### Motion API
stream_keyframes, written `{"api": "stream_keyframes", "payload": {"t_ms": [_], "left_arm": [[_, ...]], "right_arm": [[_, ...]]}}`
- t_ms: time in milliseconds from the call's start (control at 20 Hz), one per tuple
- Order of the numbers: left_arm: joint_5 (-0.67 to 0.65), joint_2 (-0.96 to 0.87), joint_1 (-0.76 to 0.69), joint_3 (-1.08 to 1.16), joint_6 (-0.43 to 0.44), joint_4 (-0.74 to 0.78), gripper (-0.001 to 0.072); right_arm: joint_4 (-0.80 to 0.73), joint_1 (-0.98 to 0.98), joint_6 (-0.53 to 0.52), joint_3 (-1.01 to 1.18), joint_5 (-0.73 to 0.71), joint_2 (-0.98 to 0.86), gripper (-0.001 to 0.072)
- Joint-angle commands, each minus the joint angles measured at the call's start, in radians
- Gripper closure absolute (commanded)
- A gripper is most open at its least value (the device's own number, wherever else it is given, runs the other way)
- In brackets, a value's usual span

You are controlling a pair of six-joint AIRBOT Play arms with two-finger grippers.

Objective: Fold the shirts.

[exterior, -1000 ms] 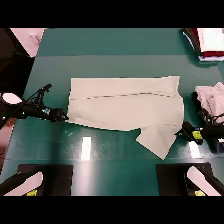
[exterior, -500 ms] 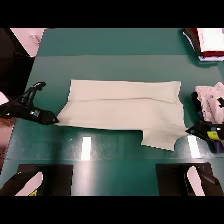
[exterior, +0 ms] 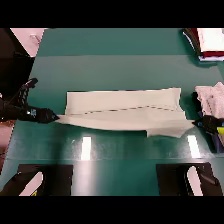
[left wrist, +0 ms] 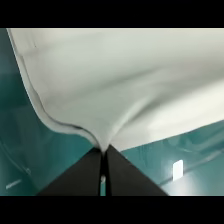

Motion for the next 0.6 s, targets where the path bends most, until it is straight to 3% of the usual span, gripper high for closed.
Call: {"api": "stream_keyframes", "payload": {"t_ms": [0, 150, 250, 550], "left_arm": [[0.165, -0.062, 0.001, 0.002, -0.005, -0.024, 0.0683], [0.233, -0.148, 0.001, 0.006, -0.003, -0.036, 0.0683], [0.27, -0.209, 0.001, 0.036, 0.042, -0.059, 0.0683], [0.383, -0.346, 0.001, 0.143, 0.066, -0.079, 0.0682]], "right_arm": [[0.036, 0.075, -0.042, 0.077, -0.114, -0.155, 0.0695], [0.009, 0.176, -0.042, 0.174, -0.219, -0.329, 0.0695], [-0.033, 0.23, -0.039, 0.243, -0.241, -0.44, 0.0695], [-0.046, 0.291, -0.014, 0.379, -0.319, -0.679, 0.0694]]}}
